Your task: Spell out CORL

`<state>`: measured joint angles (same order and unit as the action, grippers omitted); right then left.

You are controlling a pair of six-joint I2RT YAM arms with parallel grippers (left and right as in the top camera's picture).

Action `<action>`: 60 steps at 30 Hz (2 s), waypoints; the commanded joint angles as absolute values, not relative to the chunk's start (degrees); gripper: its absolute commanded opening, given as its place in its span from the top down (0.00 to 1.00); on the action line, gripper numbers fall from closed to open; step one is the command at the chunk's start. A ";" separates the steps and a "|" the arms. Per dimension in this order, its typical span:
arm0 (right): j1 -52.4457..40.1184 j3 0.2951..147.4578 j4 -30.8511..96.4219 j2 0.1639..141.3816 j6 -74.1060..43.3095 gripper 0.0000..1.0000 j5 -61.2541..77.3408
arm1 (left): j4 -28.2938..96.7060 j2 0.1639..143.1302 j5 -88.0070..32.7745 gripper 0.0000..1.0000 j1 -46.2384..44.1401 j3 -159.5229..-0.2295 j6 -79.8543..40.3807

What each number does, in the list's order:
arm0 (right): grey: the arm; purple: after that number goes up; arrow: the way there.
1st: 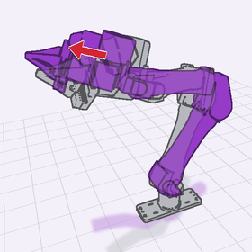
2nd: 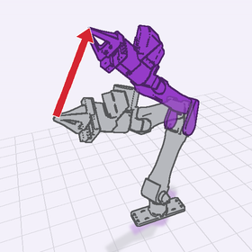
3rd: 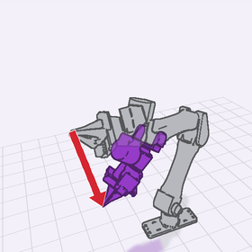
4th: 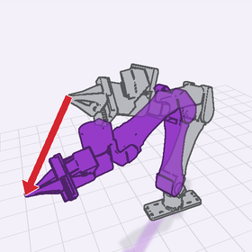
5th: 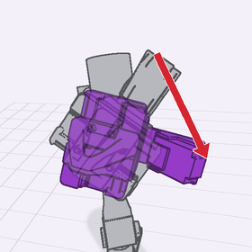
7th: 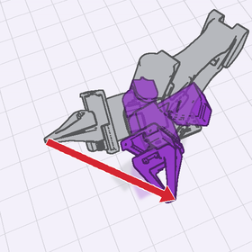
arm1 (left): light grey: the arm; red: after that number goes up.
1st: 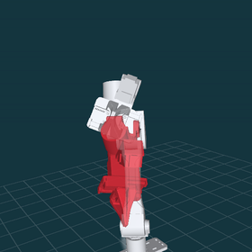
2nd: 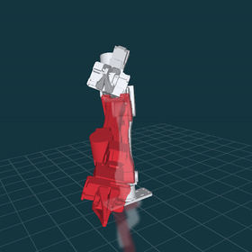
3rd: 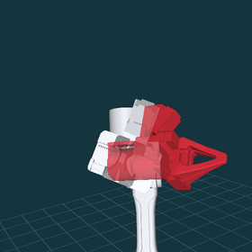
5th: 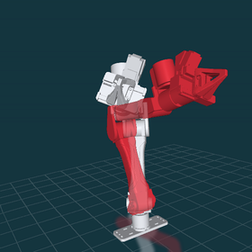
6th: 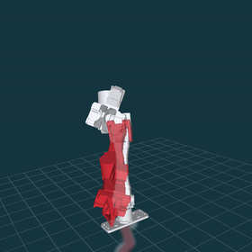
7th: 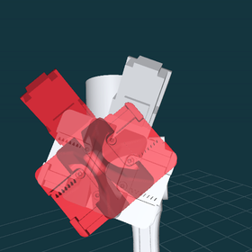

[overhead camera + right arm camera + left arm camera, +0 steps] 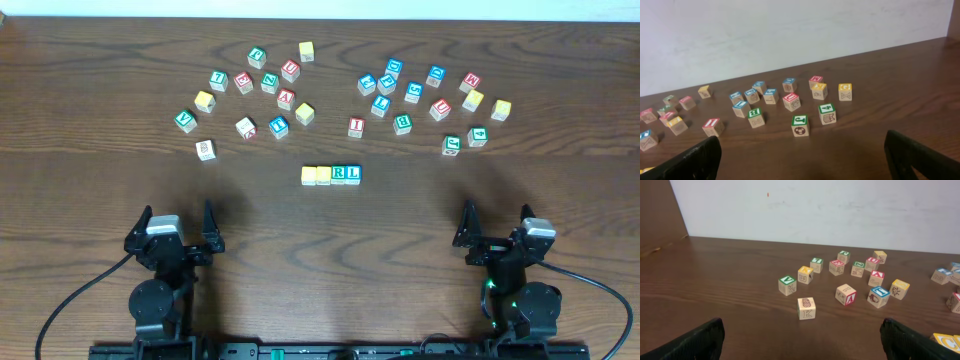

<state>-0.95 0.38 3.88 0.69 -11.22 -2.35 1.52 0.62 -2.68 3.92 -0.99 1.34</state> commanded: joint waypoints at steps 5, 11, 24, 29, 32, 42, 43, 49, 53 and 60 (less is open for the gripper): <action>-0.40 0.32 4.12 0.30 -10.44 0.01 -2.42 | 3.84 0.05 -2.31 0.02 3.77 -0.23 1.67; -0.40 0.32 4.12 0.30 -10.41 0.01 -2.42 | 3.84 0.05 -2.31 0.02 3.77 -0.23 1.67; -0.40 0.32 4.10 0.30 -10.41 0.01 -2.42 | 3.84 0.05 -2.31 0.02 2.00 -0.21 1.67; -0.40 0.32 4.10 0.30 -10.41 0.01 -2.42 | 3.84 0.05 -2.31 0.02 2.02 -0.23 1.67; -0.40 0.32 4.12 0.30 -10.41 0.01 -2.42 | 3.84 0.05 -2.31 0.02 2.11 -0.23 1.67; -0.40 0.32 4.10 0.30 -10.41 0.01 -2.44 | 3.86 0.21 -2.28 0.02 2.11 -0.23 1.67; -0.40 0.32 4.12 0.30 -10.41 0.01 -2.42 | 3.86 0.21 -2.31 0.02 2.11 -0.23 1.67; -0.40 0.32 4.10 0.30 -10.41 0.01 -2.42 | 3.84 0.21 -2.31 0.02 2.11 -0.23 1.67; -0.40 0.32 4.12 0.32 -10.41 0.01 -2.42 | 3.84 0.21 -2.31 0.02 2.11 -0.23 1.67; -0.40 0.32 4.12 0.32 -10.41 0.01 -2.42 | 3.84 0.21 -2.31 0.02 2.11 -0.23 1.67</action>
<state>-0.95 0.38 3.88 0.69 -11.22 -2.35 1.52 0.62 -2.72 2.20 -0.99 1.34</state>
